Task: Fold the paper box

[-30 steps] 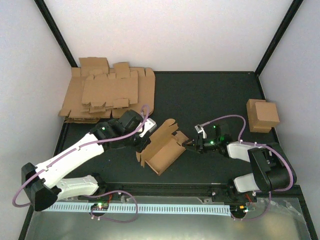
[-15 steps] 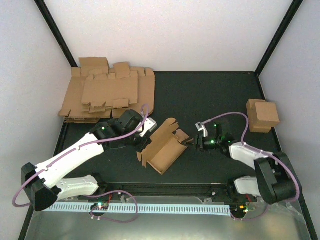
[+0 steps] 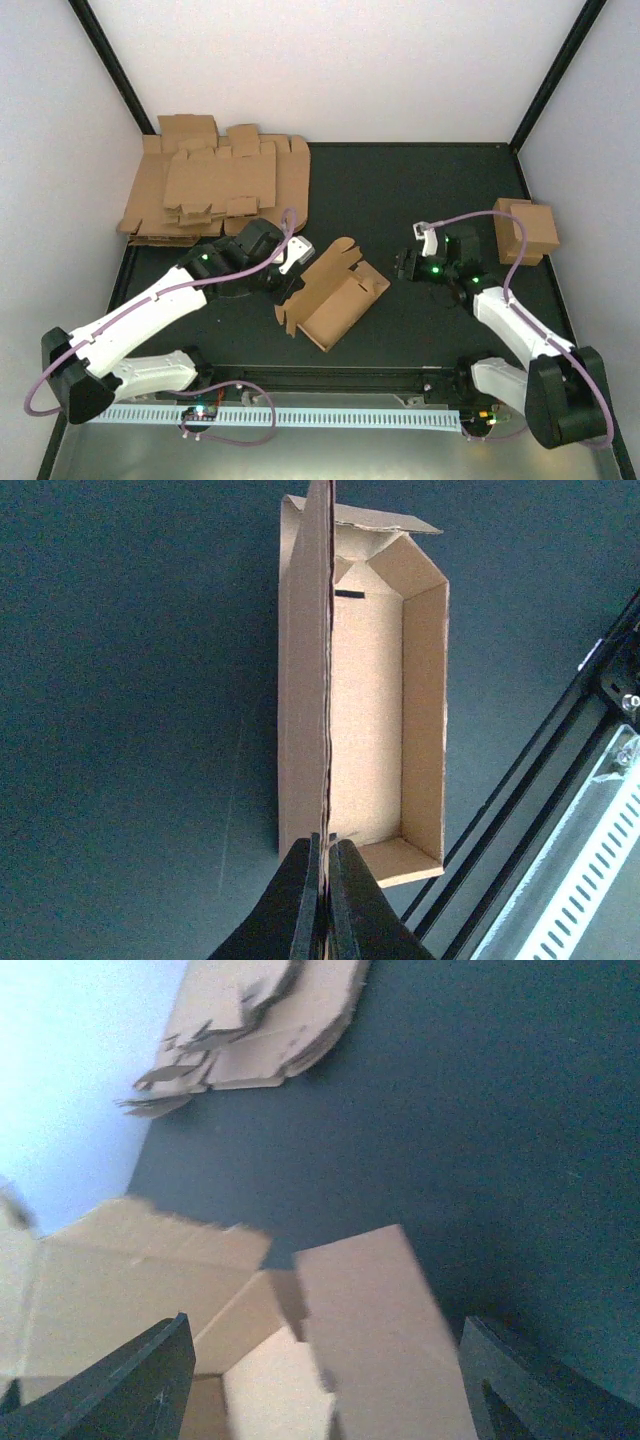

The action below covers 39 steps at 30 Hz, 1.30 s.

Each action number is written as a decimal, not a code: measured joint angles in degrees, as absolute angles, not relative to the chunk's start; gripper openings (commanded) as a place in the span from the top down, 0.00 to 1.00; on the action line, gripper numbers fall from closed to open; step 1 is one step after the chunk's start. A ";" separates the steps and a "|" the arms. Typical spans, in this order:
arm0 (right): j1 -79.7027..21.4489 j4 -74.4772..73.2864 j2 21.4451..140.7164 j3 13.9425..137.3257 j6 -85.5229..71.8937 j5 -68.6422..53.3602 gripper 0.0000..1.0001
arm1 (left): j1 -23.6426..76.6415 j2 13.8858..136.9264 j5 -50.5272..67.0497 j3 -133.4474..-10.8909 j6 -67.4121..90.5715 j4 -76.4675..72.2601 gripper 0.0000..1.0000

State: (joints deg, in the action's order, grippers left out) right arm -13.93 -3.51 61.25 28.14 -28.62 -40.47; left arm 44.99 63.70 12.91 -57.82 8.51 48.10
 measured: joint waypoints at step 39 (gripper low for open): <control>-14.09 29.36 79.61 19.92 -48.93 -63.79 0.34 | 44.95 60.38 14.68 -57.10 8.54 47.46 0.98</control>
State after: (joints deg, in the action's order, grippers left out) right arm -14.09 29.36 79.61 19.92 -48.93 -63.79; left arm 44.95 60.38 14.68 -57.10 8.54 47.46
